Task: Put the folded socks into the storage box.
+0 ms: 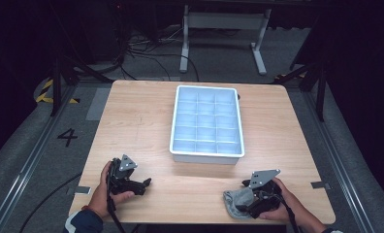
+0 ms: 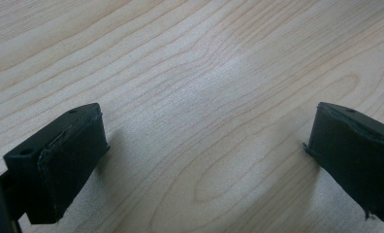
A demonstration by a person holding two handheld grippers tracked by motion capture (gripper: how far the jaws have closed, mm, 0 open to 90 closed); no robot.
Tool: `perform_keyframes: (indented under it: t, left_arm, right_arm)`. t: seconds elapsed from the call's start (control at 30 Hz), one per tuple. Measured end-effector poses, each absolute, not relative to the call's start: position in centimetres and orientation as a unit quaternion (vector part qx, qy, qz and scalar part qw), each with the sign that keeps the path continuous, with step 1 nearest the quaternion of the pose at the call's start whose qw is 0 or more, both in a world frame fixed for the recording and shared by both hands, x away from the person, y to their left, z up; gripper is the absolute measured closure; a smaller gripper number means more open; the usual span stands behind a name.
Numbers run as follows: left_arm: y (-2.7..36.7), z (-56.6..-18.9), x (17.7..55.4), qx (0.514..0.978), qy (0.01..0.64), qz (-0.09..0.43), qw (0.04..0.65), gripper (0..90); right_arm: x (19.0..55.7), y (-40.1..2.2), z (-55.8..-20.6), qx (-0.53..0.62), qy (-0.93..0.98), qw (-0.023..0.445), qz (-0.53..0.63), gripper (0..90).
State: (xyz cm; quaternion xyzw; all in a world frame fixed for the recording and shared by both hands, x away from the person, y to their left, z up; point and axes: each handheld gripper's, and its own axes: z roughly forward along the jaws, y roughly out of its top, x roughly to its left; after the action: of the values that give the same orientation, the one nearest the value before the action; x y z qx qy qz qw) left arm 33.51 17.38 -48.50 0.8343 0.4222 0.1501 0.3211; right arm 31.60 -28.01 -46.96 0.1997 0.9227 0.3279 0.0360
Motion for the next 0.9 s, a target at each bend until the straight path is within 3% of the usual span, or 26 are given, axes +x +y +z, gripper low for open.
perform_keyframes:
  t: [0.2,0.27,0.4,0.6,0.9]
  left_arm:
    - [17.4,-48.5,33.5,0.835,0.422,0.150,0.321,0.7]
    - [17.4,-48.5,33.5,0.834,0.423,0.149,0.322,0.7]
    - [17.4,-48.5,33.5,0.834,0.422,0.150,0.321,0.7]
    - [17.4,-48.5,33.5,0.834,0.422,0.150,0.321,0.7]
    - [17.4,-48.5,33.5,0.834,0.422,0.150,0.321,0.7]
  right_arm:
    - [31.0,-28.0,-46.6,0.180,0.925,0.018,0.334,37.8]
    - [30.9,-27.9,-46.5,0.170,0.926,0.004,0.336,50.2]
    - [30.8,-28.0,-46.5,0.162,0.924,-0.019,0.345,64.3]
    - [30.8,-28.3,-46.6,0.164,0.920,-0.025,0.356,70.4]
    - [30.8,-28.9,-46.3,0.170,0.918,0.037,0.357,73.9]
